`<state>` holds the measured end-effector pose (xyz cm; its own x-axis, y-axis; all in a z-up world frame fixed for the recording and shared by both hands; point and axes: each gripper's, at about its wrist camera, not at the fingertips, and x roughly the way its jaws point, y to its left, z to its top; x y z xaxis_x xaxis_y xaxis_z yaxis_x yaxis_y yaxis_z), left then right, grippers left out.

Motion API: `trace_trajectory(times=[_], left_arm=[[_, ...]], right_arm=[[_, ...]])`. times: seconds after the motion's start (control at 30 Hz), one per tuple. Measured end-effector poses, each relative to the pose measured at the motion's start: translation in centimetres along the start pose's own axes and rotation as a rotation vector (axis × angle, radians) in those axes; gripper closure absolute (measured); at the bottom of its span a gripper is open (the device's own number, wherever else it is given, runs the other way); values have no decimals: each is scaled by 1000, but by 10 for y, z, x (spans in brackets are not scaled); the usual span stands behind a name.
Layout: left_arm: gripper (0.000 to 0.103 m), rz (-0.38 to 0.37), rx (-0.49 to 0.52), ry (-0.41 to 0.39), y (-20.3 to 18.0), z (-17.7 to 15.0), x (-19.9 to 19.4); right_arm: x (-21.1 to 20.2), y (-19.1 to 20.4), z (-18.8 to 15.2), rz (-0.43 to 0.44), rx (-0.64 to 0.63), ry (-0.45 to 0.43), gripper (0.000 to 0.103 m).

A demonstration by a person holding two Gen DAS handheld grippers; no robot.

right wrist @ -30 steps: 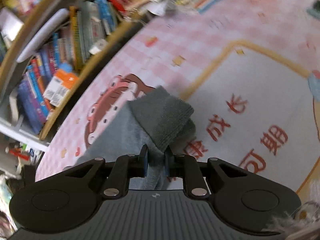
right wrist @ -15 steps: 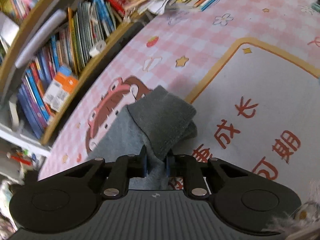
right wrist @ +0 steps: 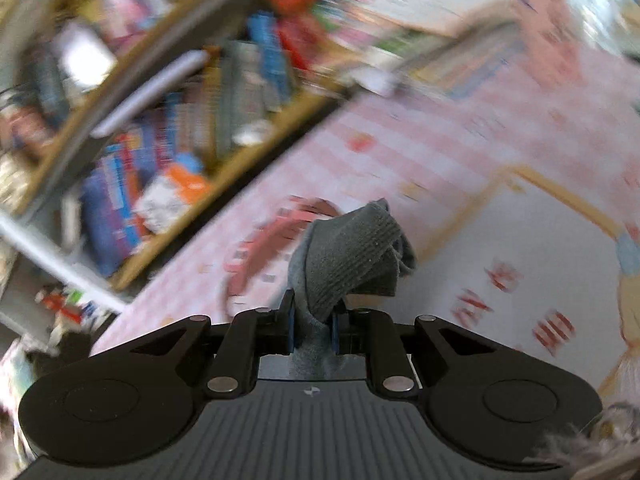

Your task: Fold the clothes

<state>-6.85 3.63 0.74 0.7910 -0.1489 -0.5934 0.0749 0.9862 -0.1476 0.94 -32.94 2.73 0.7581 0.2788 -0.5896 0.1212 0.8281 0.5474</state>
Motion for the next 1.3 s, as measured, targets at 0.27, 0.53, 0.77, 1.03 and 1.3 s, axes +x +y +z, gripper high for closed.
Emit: trace_trajectory(times=[0.27, 0.53, 0.77, 1.03, 1.3], left_arm=[[37, 22, -69, -32, 19, -3, -8], [37, 58, -132, -57, 41, -10, -24], [37, 89, -187, -80, 57, -15, -35], [36, 29, -248, -148, 66, -8, -41], [37, -110, -47, -103, 30, 18, -8]], right_arm=[[-12, 94, -9, 166, -307, -9, 89], [1, 174, -62, 308, -686, 81, 88], [28, 206, -135, 404, -1025, 233, 72], [11, 192, -123, 513, -941, 227, 54], [26, 128, -74, 183, -614, 161, 43]])
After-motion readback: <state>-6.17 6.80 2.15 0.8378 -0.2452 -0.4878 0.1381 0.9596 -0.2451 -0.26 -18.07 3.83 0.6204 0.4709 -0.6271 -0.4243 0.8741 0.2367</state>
